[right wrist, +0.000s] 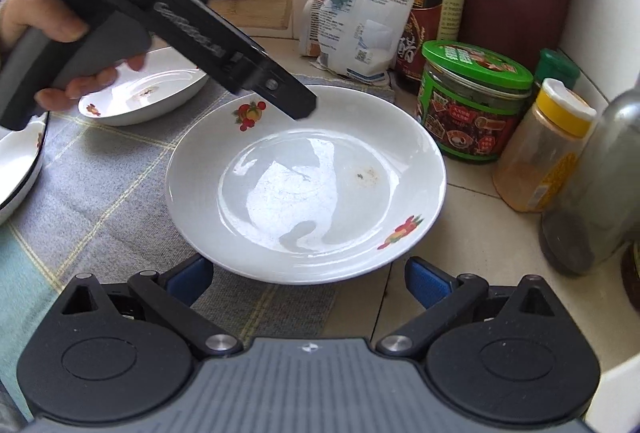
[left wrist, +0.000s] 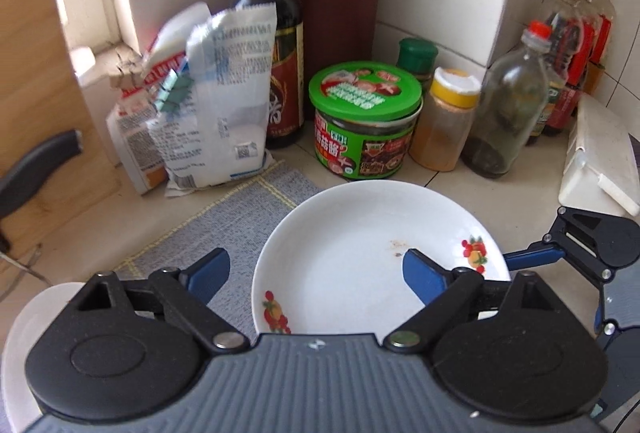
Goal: Organize plates and bowls
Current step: 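Lower the plate, open the left gripper and withdraw it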
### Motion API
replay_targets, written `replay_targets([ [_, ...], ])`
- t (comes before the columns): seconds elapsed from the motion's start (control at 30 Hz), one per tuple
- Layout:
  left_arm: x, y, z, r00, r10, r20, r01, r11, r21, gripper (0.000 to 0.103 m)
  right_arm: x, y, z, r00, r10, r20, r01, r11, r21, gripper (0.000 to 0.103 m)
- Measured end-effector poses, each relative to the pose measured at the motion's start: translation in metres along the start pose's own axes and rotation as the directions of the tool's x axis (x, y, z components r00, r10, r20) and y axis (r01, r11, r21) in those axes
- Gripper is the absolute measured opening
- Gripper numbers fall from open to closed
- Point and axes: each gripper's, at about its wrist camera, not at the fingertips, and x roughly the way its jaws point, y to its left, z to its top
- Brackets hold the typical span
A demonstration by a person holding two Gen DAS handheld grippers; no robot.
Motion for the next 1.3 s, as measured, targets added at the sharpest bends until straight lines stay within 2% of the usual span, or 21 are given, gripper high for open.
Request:
replay_targets([
  [0.2, -0.058, -0.014, -0.024, 0.994, 0.063, 0.092, -0.064, 0.998, 0.002, 0.096, -0.018, 0.012, -0.007, 1.000, -0.004, 0.013, 0.003, 0.996, 0.088, 0.103],
  [0.47, -0.116, -0.031, -0.084, 0.986, 0.109, 0.126, -0.103, 0.993, -0.056, 0.096, -0.037, 0.047, -0.017, 1.000, -0.028, 0.012, 0.027, 0.996, 0.081, 0.103],
  [0.63, -0.142, -0.040, -0.126, 0.977, 0.168, 0.129, -0.166, 0.986, -0.025, 0.096, -0.052, 0.073, -0.019, 0.999, -0.029, 0.021, 0.027, 0.997, 0.068, 0.103],
  [0.9, -0.184, -0.024, -0.187, 0.977, 0.197, 0.083, -0.185, 0.974, -0.131, 0.096, -0.056, 0.117, -0.021, 1.000, 0.015, -0.001, -0.015, 0.998, 0.056, 0.103],
  [1.1, -0.210, -0.001, -0.227, 0.970, 0.237, 0.043, -0.222, 0.949, -0.224, 0.096, -0.051, 0.149, -0.012, 0.998, 0.054, -0.013, -0.054, 0.998, 0.040, 0.103],
  [1.3, -0.230, 0.018, -0.261, 0.964, 0.266, 0.006, -0.254, 0.928, -0.272, 0.096, -0.042, 0.181, 0.001, 0.996, 0.090, -0.022, -0.089, 0.996, 0.010, 0.103],
])
